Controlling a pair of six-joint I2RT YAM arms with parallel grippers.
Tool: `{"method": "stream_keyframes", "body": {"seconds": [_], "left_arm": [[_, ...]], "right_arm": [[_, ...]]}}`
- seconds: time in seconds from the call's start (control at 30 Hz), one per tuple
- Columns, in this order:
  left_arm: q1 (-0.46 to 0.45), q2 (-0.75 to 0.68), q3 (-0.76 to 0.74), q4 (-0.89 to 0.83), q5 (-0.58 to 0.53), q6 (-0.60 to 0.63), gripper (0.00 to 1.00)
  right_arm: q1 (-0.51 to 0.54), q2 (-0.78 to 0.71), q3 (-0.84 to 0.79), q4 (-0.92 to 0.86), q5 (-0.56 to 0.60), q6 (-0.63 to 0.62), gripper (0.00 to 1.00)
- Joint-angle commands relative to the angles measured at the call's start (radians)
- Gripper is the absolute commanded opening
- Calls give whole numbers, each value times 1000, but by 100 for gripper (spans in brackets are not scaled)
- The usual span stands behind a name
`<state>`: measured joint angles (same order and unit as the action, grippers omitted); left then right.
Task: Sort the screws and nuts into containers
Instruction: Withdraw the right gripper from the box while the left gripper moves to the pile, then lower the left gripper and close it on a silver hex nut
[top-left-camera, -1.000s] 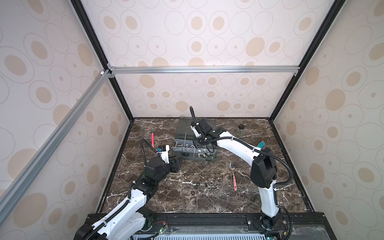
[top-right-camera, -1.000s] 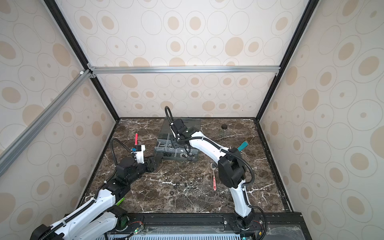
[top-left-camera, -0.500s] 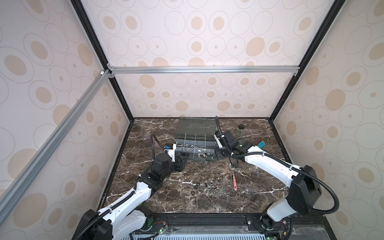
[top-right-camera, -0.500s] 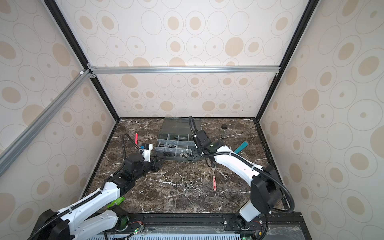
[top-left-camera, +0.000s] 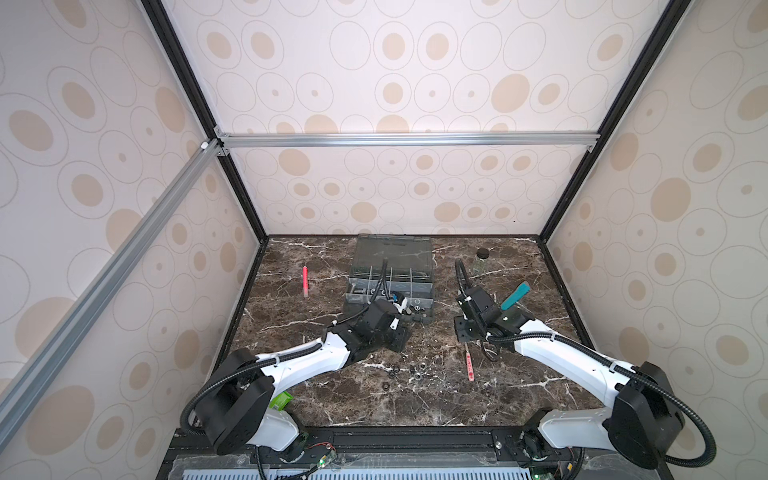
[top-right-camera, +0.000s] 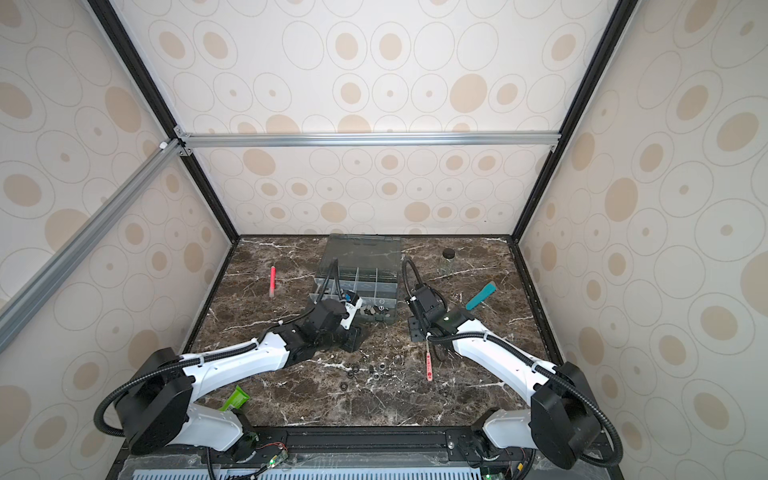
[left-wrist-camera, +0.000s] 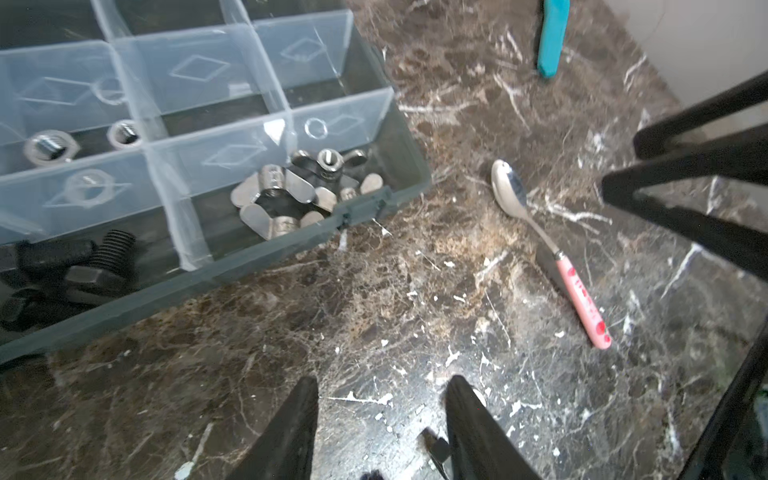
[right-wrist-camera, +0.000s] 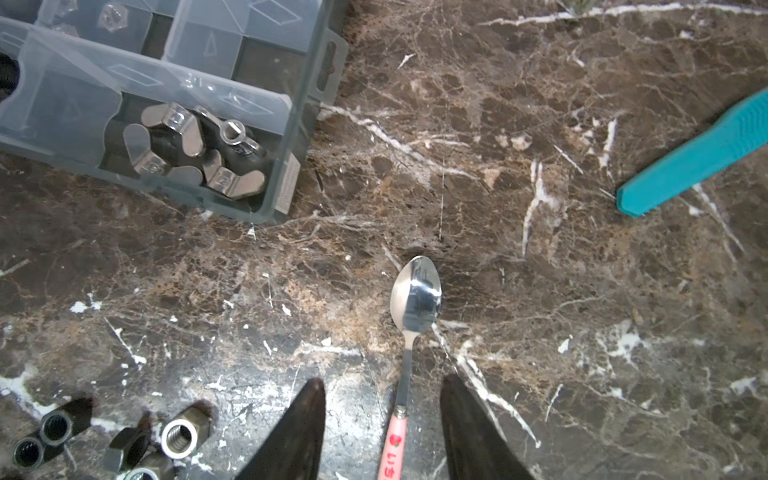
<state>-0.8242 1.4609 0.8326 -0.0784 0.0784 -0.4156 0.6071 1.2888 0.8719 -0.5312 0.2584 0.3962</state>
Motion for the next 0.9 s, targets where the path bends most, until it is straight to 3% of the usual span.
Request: {"method": "stream_keyframes", "body": {"seconds": [0.0, 0.23, 0.5, 0.87], "left_arm": [[-41, 76, 102, -153, -23, 68, 49], [-123, 209, 209, -244, -24, 143, 47], [-158, 292, 305, -333, -13, 247, 45], [-185, 369, 362, -375, 18, 264, 42]], "right_arm": [[-14, -49, -37, 10, 28, 60, 49], [-41, -99, -73, -9, 44, 66, 49], [-68, -154, -114, -16, 51, 69, 50], [-82, -224, -153, -29, 70, 83, 51]]}}
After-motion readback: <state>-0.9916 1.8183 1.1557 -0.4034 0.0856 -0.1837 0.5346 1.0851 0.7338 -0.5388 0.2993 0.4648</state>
